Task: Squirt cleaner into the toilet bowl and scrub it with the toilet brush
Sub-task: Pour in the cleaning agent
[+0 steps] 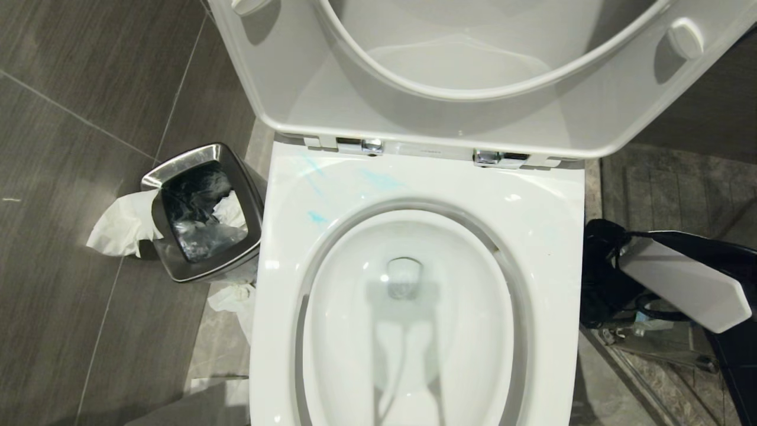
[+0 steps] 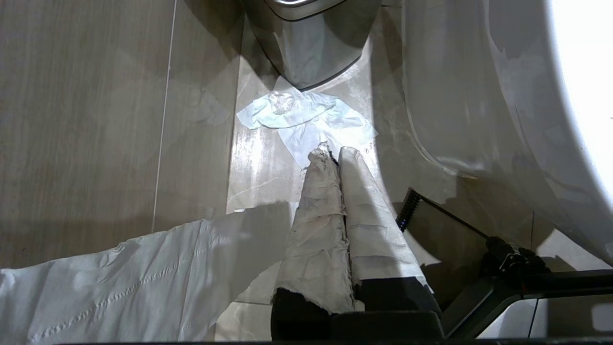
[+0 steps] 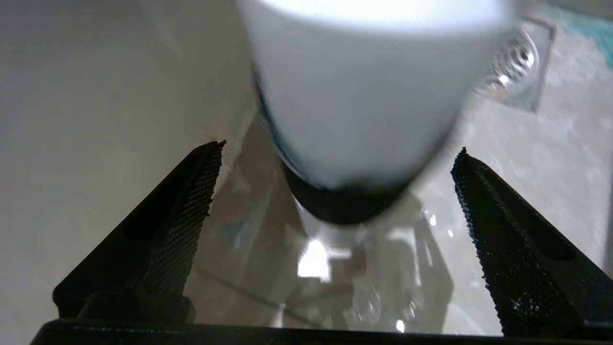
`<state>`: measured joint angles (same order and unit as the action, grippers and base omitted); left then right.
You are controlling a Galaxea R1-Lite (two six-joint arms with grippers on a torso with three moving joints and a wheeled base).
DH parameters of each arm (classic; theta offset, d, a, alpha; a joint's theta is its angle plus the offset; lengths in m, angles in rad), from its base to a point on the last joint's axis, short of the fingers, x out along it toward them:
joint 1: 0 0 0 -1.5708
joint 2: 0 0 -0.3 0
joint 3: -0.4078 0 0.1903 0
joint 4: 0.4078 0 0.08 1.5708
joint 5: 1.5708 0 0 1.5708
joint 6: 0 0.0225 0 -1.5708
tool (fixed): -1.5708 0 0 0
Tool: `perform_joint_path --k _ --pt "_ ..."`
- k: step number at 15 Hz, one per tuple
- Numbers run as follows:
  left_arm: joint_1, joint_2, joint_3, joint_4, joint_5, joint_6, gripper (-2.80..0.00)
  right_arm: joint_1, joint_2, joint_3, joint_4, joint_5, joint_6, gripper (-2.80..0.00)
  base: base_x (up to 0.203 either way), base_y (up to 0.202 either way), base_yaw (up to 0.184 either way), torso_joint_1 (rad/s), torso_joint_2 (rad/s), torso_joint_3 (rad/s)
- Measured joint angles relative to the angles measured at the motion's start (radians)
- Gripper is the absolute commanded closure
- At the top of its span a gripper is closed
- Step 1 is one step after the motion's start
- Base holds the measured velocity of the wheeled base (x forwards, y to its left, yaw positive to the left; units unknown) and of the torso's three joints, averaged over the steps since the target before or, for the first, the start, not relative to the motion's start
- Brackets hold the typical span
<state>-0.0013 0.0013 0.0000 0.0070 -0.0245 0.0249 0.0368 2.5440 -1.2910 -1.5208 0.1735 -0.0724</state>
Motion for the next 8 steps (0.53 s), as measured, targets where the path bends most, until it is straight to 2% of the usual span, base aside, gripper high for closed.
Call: perform_joint_path --k 3,8 --pt "0.000 0.000 0.000 0.000 0.000 0.000 0.00 0.002 0.031 -0.067 0.000 0.000 -0.041 -2.80 0.000 0.000 0.000 0.000 0.00 0.000" --pt "0.000 0.000 0.000 0.000 0.000 -0.001 0.00 0.003 0.077 -0.170 0.000 0.005 -0.052 -2.80 0.000 0.000 0.000 0.000 0.00 0.000"
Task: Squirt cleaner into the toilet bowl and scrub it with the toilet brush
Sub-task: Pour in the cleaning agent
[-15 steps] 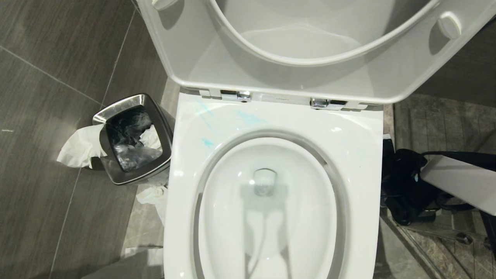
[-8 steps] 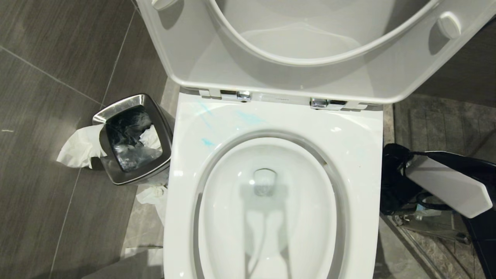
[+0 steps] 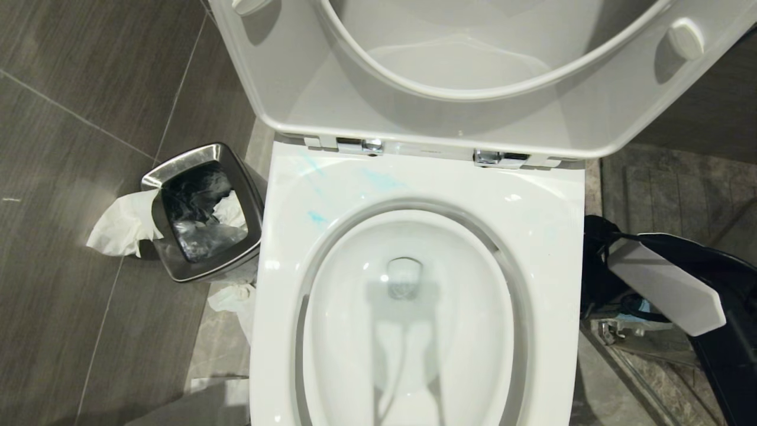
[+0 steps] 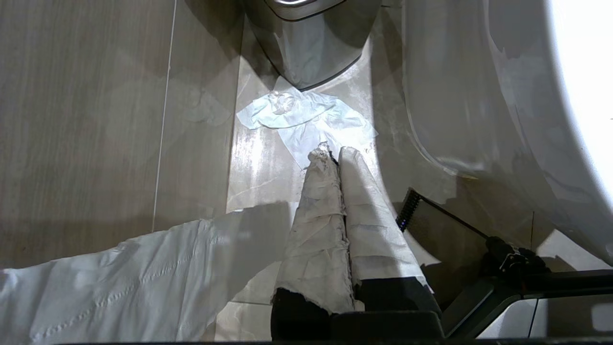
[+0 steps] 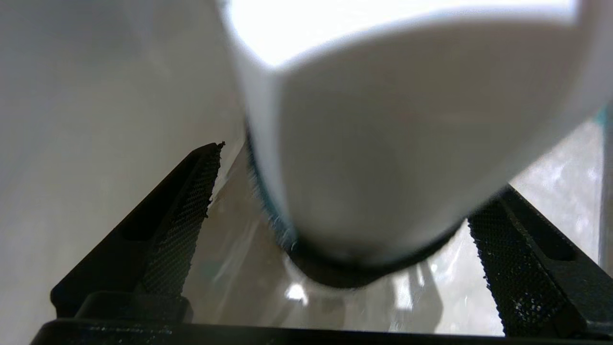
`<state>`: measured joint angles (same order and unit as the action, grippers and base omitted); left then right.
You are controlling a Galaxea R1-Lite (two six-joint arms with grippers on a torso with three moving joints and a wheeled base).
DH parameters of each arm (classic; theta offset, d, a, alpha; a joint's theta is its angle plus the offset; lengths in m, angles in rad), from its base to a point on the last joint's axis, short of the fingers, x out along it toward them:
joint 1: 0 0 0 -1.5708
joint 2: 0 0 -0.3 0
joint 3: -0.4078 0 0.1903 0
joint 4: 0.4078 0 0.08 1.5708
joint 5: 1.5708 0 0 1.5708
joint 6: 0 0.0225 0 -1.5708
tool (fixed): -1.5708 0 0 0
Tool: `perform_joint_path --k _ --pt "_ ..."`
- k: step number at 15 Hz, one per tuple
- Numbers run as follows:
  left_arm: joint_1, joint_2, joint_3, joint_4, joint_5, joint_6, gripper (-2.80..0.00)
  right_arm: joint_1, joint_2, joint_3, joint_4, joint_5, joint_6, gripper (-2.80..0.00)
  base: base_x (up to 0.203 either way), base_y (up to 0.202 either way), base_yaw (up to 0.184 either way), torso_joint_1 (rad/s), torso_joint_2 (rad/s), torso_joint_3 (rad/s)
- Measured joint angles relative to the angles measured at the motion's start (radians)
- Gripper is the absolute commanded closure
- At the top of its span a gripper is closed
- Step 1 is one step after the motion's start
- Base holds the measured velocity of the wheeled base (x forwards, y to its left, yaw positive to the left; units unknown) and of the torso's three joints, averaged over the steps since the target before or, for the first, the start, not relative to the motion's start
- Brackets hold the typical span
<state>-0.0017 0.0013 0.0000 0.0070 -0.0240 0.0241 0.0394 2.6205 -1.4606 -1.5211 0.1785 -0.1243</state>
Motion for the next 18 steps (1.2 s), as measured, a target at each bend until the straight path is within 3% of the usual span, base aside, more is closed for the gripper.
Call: perform_joint_path --k 11,18 --pt "0.000 0.000 0.000 0.000 0.000 0.000 0.00 0.000 0.107 -0.222 -0.001 0.046 -0.009 -2.80 0.000 0.000 0.000 0.000 0.00 0.000" --pt "0.000 0.000 0.000 0.000 0.000 0.000 0.00 0.000 0.139 -0.271 -0.002 0.049 -0.009 -2.80 0.000 0.000 0.000 0.000 0.00 0.000"
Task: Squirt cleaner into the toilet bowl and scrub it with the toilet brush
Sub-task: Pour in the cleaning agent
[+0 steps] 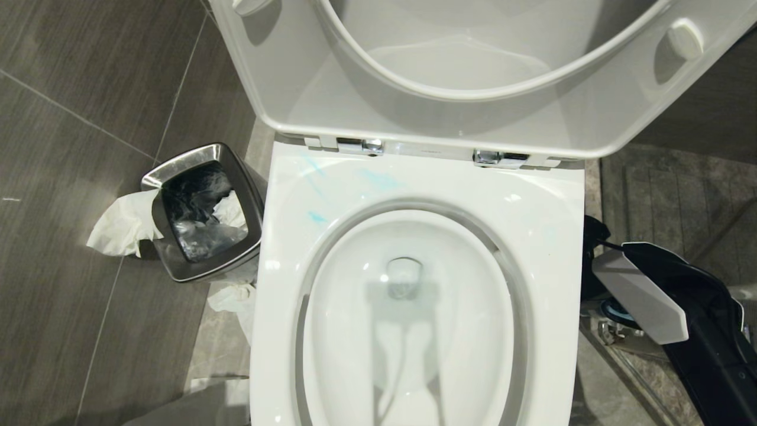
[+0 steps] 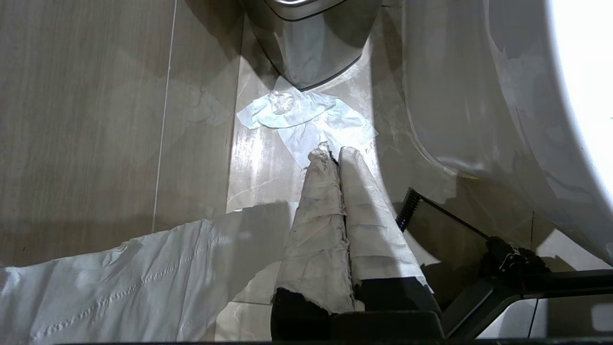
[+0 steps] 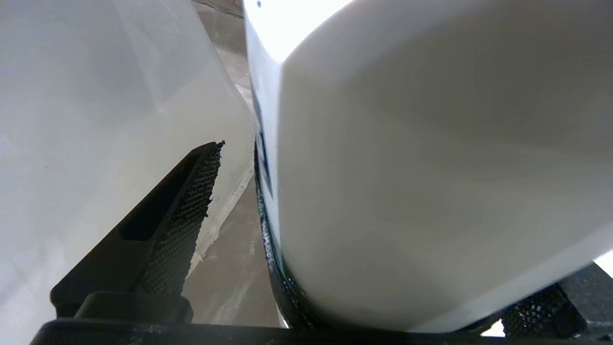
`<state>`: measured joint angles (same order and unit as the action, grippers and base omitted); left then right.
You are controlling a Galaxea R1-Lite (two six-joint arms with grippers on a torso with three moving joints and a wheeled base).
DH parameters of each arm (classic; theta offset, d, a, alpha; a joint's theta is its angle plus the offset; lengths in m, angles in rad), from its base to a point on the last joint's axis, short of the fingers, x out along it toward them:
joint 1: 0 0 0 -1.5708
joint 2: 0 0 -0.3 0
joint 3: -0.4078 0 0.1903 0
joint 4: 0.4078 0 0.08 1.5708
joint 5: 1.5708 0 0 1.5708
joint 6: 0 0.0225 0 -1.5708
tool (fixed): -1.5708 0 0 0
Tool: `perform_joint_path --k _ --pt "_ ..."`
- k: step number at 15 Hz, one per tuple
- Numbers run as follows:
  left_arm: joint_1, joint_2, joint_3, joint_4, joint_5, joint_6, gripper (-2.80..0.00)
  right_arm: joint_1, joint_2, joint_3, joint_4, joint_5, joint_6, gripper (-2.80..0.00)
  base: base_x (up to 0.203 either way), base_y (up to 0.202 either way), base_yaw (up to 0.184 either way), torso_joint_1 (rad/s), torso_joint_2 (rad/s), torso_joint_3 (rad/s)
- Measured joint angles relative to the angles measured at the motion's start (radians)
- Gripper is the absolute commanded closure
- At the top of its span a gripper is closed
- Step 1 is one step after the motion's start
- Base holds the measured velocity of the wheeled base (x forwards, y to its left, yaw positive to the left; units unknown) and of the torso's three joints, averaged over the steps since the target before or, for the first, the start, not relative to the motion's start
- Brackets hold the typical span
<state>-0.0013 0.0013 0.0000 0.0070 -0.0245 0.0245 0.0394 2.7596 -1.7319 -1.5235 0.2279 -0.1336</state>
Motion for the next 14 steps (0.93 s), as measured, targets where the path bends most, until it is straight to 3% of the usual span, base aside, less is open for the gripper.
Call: perform_joint_path --k 6,7,14 --pt "0.000 0.000 0.000 0.000 0.000 0.000 0.00 0.001 0.003 -0.001 0.001 0.001 0.002 -2.80 0.000 0.000 0.000 0.000 0.00 0.000" --pt "0.000 0.000 0.000 0.000 0.000 0.000 0.00 0.001 0.003 -0.002 0.002 0.001 0.003 0.00 0.000 0.000 0.000 0.000 0.00 0.000" --pt "0.000 0.000 0.000 0.000 0.000 0.000 0.00 0.008 0.003 -0.003 0.003 0.013 0.001 0.00 0.000 0.000 0.000 0.000 0.00 0.000"
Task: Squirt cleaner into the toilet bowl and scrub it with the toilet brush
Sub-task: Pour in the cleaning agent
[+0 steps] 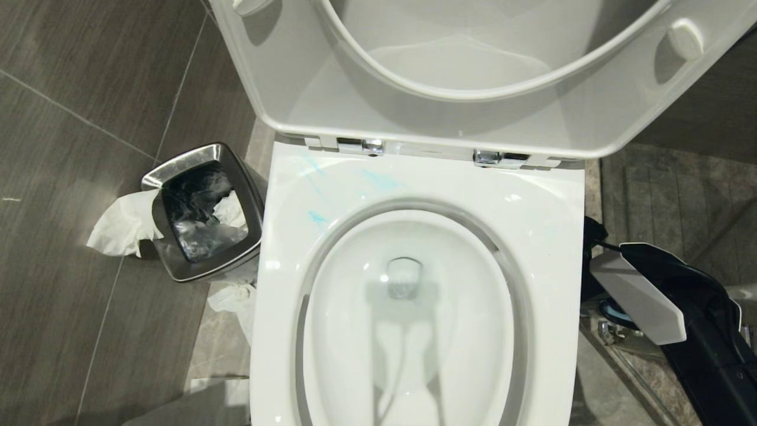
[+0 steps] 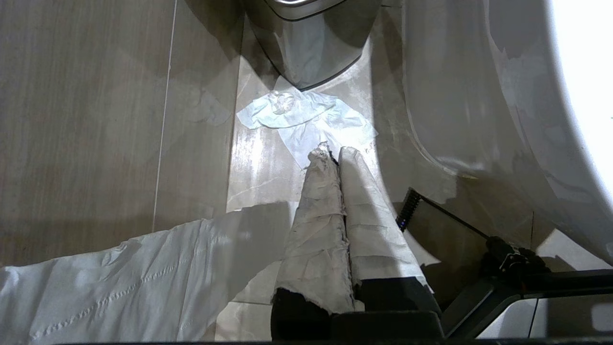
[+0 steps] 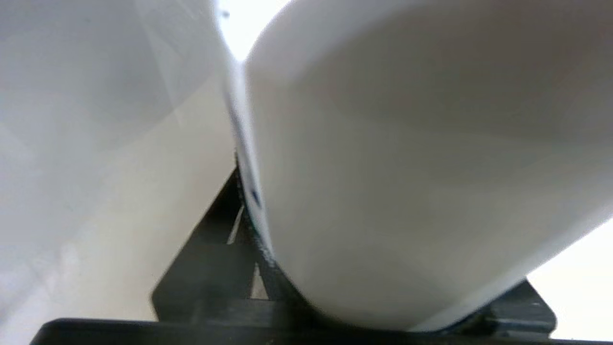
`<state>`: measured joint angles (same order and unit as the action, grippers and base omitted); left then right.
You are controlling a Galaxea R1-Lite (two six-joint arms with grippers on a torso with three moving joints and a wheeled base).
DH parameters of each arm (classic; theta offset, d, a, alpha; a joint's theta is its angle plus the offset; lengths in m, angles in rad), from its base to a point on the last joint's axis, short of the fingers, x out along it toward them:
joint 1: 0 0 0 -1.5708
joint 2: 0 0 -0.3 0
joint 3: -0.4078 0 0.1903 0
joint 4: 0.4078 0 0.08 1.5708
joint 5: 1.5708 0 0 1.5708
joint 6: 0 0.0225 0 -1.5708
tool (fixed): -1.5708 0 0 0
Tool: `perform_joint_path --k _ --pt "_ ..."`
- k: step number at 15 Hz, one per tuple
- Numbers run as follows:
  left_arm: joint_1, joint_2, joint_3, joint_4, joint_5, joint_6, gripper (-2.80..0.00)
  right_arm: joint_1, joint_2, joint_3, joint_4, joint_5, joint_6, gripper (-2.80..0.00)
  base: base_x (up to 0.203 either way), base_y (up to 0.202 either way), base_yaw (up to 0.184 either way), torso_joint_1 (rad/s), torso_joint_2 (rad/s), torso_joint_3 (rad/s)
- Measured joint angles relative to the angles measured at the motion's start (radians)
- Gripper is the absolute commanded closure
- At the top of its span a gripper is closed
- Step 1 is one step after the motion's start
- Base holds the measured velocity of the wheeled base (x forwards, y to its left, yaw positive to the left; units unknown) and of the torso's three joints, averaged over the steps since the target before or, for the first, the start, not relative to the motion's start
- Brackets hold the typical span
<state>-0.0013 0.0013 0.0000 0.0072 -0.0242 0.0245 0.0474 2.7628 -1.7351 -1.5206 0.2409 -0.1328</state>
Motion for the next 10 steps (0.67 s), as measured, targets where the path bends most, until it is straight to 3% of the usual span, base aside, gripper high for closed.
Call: perform_joint_path --k 10 --pt "0.000 0.000 0.000 0.000 0.000 0.000 0.00 -0.023 -0.040 0.016 0.008 -0.011 0.011 0.00 0.000 0.000 0.000 0.000 0.00 0.000"
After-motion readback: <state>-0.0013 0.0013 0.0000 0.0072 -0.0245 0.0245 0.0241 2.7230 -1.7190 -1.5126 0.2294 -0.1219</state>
